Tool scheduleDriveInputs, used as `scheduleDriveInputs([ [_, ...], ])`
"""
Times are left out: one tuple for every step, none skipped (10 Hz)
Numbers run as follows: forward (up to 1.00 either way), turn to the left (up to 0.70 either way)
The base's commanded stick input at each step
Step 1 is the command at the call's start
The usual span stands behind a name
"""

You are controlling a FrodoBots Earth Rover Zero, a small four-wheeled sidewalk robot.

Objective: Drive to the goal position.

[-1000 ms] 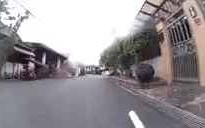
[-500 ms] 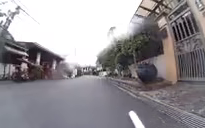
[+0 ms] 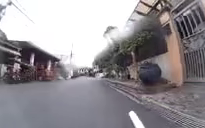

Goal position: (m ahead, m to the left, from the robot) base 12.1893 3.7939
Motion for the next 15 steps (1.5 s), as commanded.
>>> scheduleDriveInputs([
  [0.85,0.0],
  [0.85,0.0],
  [0.85,-0.01],
  [0.85,-0.08],
  [0.85,-0.26],
  [0.85,-0.33],
  [0.85,-0.34],
  [0.85,-0.34],
  [0.85,-0.34],
  [0.85,-0.32],
  [0.85,-0.29],
  [0.85,-0.25],
  [0.85,-0.22],
  [0.85,-0.18],
  [0.85,-0.15],
])
